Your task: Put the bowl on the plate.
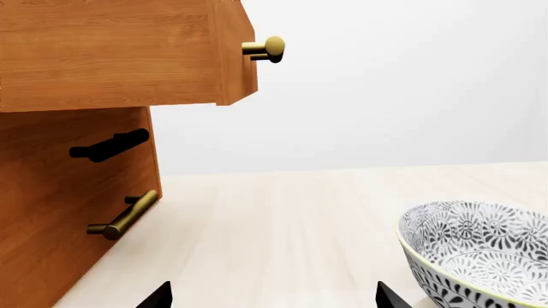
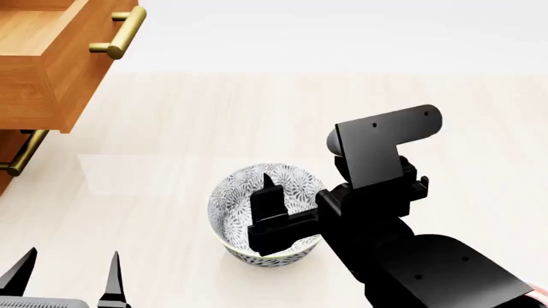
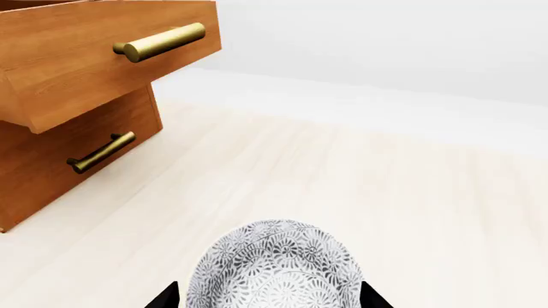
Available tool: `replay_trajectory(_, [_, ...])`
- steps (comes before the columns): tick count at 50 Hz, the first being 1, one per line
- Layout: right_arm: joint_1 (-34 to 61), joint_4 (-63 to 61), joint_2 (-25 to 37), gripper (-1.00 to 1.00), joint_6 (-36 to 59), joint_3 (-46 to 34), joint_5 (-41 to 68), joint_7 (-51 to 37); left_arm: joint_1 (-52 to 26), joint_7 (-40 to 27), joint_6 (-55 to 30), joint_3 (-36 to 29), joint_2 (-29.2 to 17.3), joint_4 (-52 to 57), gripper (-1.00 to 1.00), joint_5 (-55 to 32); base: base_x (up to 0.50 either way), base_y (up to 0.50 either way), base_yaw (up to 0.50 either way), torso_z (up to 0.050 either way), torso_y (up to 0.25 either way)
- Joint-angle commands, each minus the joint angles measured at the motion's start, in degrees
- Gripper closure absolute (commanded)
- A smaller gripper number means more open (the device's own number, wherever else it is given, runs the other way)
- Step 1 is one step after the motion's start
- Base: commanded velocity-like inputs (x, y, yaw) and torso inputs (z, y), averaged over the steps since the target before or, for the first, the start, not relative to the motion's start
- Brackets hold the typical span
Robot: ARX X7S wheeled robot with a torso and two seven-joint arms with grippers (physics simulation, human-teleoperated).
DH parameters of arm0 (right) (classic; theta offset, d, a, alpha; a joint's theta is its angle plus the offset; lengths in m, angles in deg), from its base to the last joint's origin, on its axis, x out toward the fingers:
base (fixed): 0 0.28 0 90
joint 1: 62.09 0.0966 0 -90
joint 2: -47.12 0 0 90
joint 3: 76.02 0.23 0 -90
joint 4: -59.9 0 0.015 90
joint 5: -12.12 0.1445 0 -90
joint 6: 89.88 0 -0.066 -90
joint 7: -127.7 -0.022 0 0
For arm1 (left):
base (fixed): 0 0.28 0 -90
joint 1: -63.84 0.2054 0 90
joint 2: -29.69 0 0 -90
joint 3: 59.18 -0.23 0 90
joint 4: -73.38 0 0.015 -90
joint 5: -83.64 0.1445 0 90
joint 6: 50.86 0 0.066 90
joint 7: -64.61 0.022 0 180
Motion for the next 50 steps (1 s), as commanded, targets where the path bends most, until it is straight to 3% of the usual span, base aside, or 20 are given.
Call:
replay_trajectory(1, [6.7,4.8,-0.5,-1.0,6.1,-3.6,3.4,3.3,0.0,-0.4,-0.2,-0.2,-0.4,0.6,-1.0,-0.2,0.0,0.0,0.0,0.0,0.0])
replay_trajectory(27, [19.9,20.4,-1.9,-1.0,8.4,-15.9,-0.3,5.1,0.4,-1.4,-0.9,-0.8,-1.3,2.7,-1.0,-0.7,0.0,0.0,0.0,0.0,0.0])
replay_trajectory(50, [25.6,34.3,-6.9,-1.0,3.5,-30.7,-5.1,9.1,0.5,-1.9,-0.5,-1.3,-1.7,2.7,-1.0,-1.1,0.0,0.0,0.0,0.0,0.0])
